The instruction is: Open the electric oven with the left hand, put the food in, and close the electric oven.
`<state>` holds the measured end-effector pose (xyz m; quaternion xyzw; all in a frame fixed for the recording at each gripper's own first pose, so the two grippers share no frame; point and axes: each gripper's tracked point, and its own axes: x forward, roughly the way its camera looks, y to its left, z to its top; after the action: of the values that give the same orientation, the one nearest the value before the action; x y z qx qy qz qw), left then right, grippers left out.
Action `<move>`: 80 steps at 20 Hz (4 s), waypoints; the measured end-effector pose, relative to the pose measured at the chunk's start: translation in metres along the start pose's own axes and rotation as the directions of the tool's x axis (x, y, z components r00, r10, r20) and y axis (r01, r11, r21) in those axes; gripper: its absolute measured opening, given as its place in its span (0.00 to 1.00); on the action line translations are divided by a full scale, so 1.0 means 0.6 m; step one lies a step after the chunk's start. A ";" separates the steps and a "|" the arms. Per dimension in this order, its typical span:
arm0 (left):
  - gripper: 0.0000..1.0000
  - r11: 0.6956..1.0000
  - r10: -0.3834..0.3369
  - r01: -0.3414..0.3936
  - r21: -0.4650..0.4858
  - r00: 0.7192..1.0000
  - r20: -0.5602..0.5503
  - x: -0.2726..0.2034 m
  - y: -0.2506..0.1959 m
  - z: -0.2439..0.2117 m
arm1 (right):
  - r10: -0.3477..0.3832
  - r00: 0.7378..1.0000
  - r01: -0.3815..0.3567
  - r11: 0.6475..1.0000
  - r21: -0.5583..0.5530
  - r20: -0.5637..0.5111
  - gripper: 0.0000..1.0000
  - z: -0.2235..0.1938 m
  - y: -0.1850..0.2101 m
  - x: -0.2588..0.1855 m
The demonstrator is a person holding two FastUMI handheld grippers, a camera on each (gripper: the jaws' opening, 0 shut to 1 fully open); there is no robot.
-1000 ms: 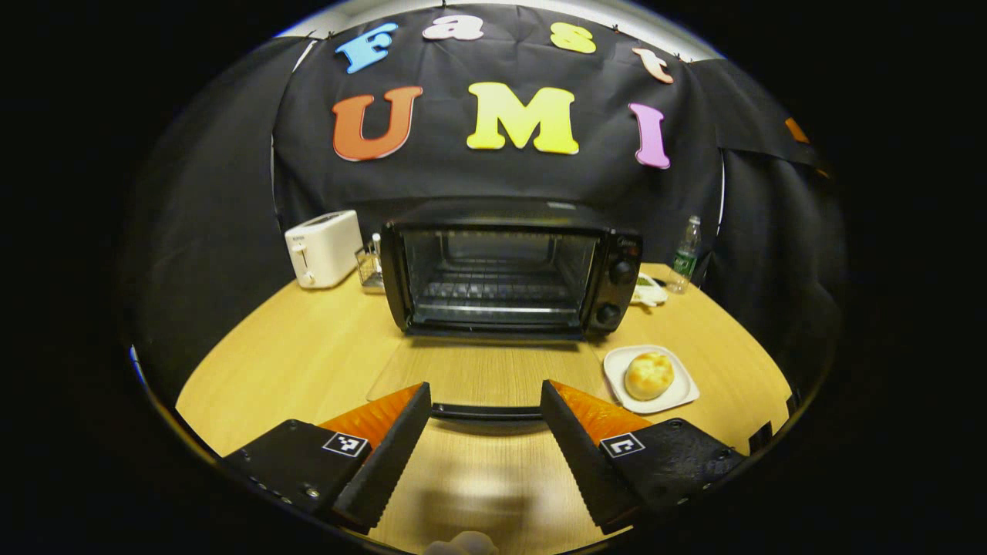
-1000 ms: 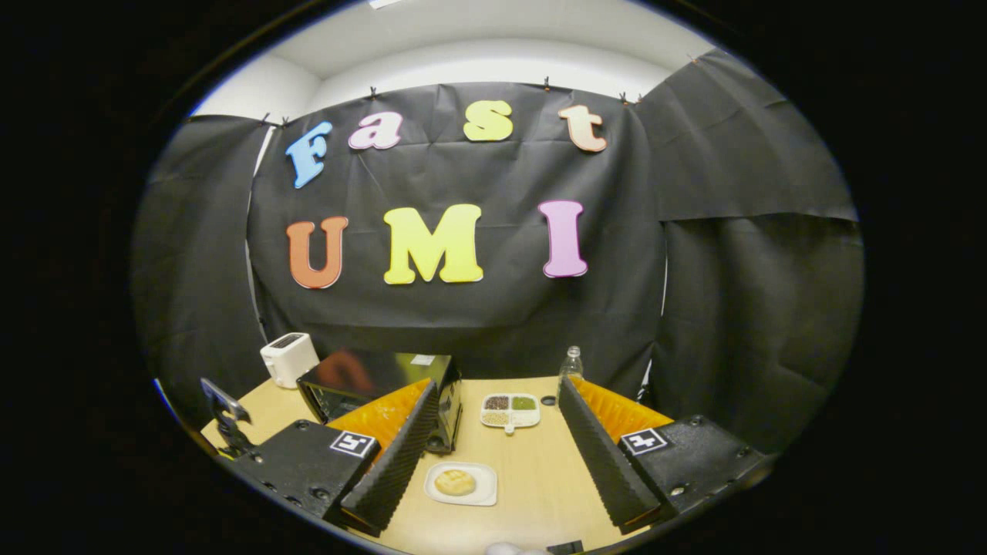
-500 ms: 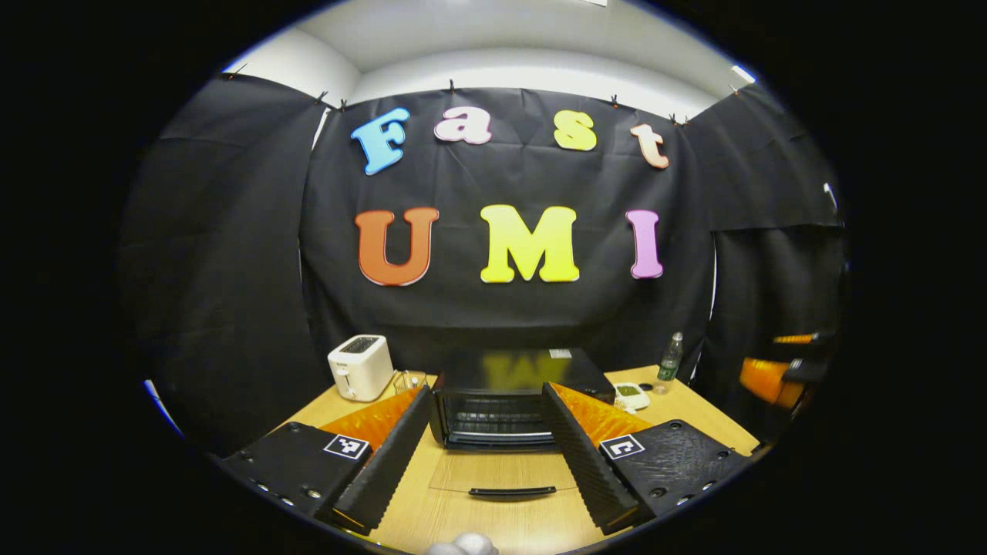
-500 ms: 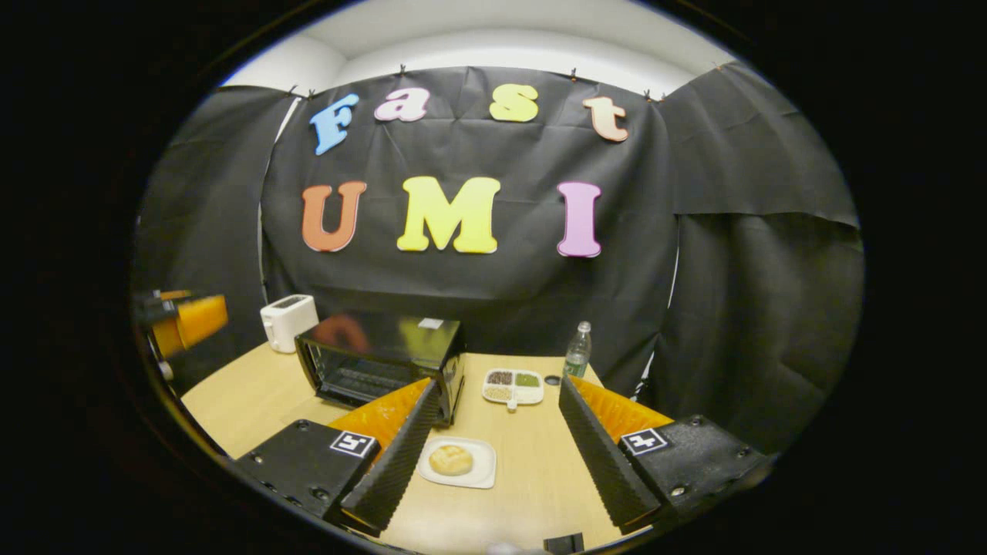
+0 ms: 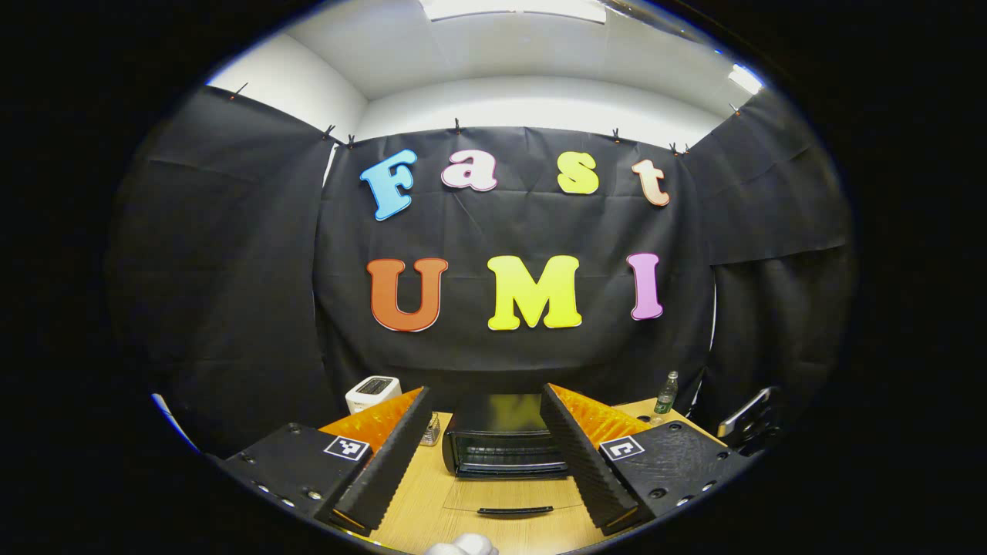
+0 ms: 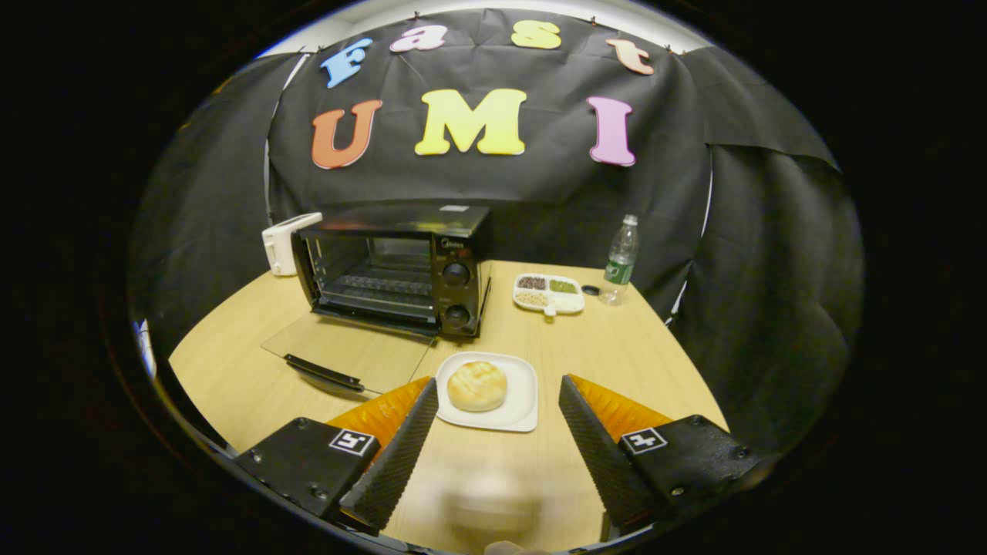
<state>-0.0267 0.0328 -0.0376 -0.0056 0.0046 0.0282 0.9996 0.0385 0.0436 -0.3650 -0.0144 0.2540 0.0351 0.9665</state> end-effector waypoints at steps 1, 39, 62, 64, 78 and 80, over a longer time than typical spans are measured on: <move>0.93 1.000 0.000 0.000 0.005 1.000 -0.001 0.002 0.002 0.004 | 0.004 1.000 -0.004 1.000 0.019 -0.031 0.98 -0.013 0.007 0.023; 0.93 0.999 0.034 -0.033 0.019 0.999 -0.035 0.041 0.069 -0.014 | 0.206 0.974 -0.157 0.919 0.361 -0.100 0.75 0.070 0.165 0.155; 0.93 0.997 0.034 -0.028 0.065 0.994 -0.100 0.040 0.116 -0.051 | 0.335 0.941 -0.227 0.522 0.822 0.048 0.76 0.120 0.400 0.330; 0.93 0.998 0.027 -0.021 0.062 0.994 -0.103 0.040 0.112 -0.053 | 0.322 0.945 -0.222 0.513 0.829 0.054 0.76 0.125 0.397 0.338; 0.93 0.999 0.026 -0.021 0.043 0.991 -0.130 0.040 0.128 -0.076 | 0.080 0.997 -0.061 0.642 0.764 0.012 0.79 0.169 0.347 0.417; 0.93 0.999 0.027 -0.022 0.042 0.991 -0.134 0.040 0.130 -0.079 | 0.064 0.998 -0.038 0.676 0.736 -0.006 0.80 0.163 0.352 0.418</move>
<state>-0.0077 0.1112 -0.0858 0.0129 0.0726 0.0399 0.9965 0.2880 0.2740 -0.4054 0.3811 0.2621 -0.0431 0.8856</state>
